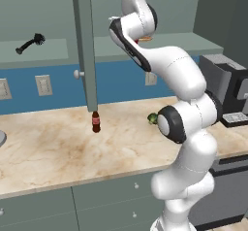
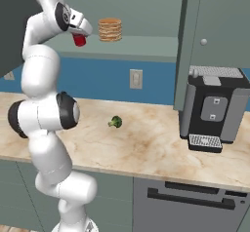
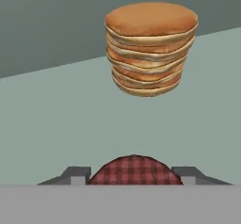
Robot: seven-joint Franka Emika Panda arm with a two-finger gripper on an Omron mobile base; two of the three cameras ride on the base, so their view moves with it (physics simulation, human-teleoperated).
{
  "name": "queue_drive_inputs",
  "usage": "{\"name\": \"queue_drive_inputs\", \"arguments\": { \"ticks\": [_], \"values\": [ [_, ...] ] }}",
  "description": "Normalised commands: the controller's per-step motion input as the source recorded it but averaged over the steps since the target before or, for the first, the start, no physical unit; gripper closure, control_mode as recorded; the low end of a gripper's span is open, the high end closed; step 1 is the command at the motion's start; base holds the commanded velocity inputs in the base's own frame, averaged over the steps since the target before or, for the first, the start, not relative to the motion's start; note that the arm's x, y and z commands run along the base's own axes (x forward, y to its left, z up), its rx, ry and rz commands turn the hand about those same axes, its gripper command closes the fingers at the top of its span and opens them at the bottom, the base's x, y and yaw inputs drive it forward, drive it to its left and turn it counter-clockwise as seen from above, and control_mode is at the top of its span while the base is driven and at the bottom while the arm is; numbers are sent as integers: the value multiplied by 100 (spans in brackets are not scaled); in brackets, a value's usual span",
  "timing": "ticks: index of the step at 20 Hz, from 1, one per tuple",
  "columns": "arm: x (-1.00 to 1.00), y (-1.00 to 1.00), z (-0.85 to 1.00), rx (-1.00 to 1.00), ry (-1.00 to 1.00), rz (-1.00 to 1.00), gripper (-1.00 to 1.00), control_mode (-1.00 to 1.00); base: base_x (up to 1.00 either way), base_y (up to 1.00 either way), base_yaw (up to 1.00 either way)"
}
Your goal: Pick the jam and jam from the counter and place them in the cabinets closest to them.
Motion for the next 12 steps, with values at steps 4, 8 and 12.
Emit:
{"name": "queue_drive_inputs", "arguments": {
  "ticks": [4, 8, 12],
  "values": [
    [65, 22, 0, 3, 0, -3, 100, -100, 0, 0, 0],
    [68, 15, 0, 1, 0, -3, 100, -100, 0, 0, 0],
    [54, 13, 0, 0, 0, -2, -100, -100, 0, 0, 0]
  ]
}}
